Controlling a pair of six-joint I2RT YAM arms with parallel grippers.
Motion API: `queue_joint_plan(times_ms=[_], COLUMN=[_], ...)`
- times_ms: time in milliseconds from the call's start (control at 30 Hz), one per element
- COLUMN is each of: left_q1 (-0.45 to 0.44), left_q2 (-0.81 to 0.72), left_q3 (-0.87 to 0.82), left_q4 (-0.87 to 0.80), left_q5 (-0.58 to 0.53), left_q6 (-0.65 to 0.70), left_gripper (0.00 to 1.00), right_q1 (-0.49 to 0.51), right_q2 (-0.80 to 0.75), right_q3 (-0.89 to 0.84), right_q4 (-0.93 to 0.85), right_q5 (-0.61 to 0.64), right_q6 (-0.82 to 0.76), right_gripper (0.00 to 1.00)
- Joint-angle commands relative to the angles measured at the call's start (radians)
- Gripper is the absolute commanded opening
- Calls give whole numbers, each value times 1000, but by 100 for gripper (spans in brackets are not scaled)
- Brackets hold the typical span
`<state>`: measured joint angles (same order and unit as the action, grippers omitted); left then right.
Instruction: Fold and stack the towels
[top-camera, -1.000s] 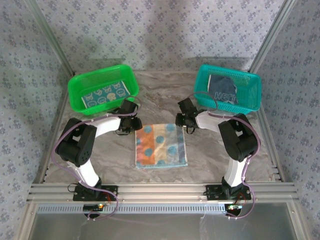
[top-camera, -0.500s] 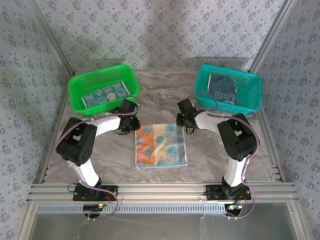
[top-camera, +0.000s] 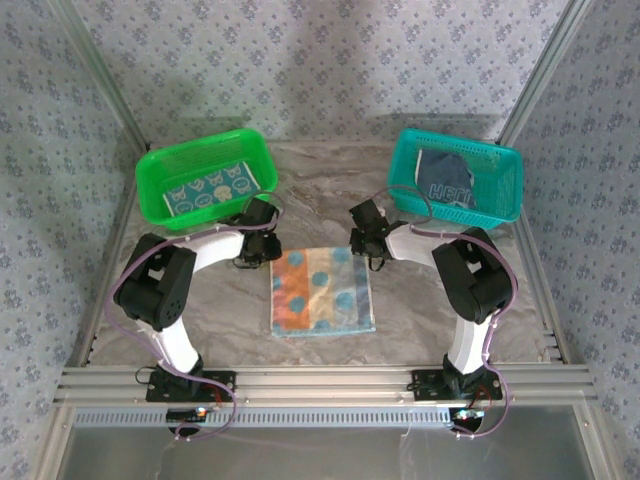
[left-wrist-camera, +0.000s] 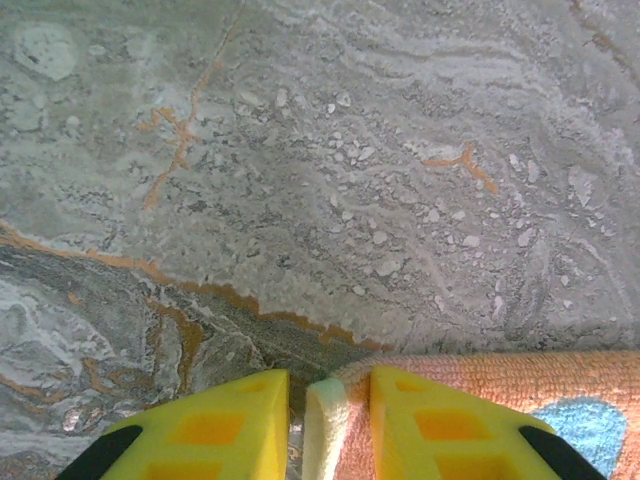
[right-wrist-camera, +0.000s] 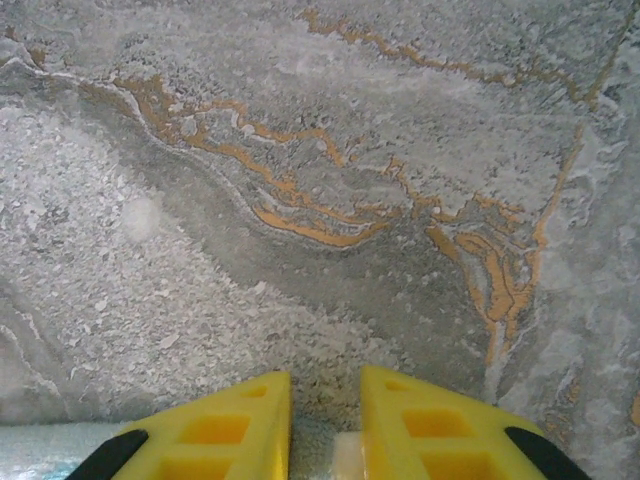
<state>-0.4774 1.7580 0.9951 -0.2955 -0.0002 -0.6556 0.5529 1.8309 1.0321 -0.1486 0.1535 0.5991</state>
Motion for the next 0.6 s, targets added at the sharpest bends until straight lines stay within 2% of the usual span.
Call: queue_joint_plan(times_ms=[0,233,300,467,533,567], left_q1=[-35,-36,-35,-36,-36,-37], left_q2=[52,81,86,92,89,84], left_q3=[43,42,40,46,48,47], left_q4=[63,69,71,80,84,84], left_q5=[36,37,38,41,55,57], left_q6=[6,5,8,9,12,12], left_gripper=[22,21,20,7,0,0], right_q1=[19,17,11,-6,-10,-14], right_q2=[-13,-2,-4,-17,-29,-38], right_q3=[-7,-18,-21,-22,-21,-21], right_q4=[-46,-49,-53,-46,-53,-53], right_q5=[-26,-30,-35,-47,-49,-50], right_q6=[23,50,51,42,39,39], right_gripper=[25,23,19,2,0,0])
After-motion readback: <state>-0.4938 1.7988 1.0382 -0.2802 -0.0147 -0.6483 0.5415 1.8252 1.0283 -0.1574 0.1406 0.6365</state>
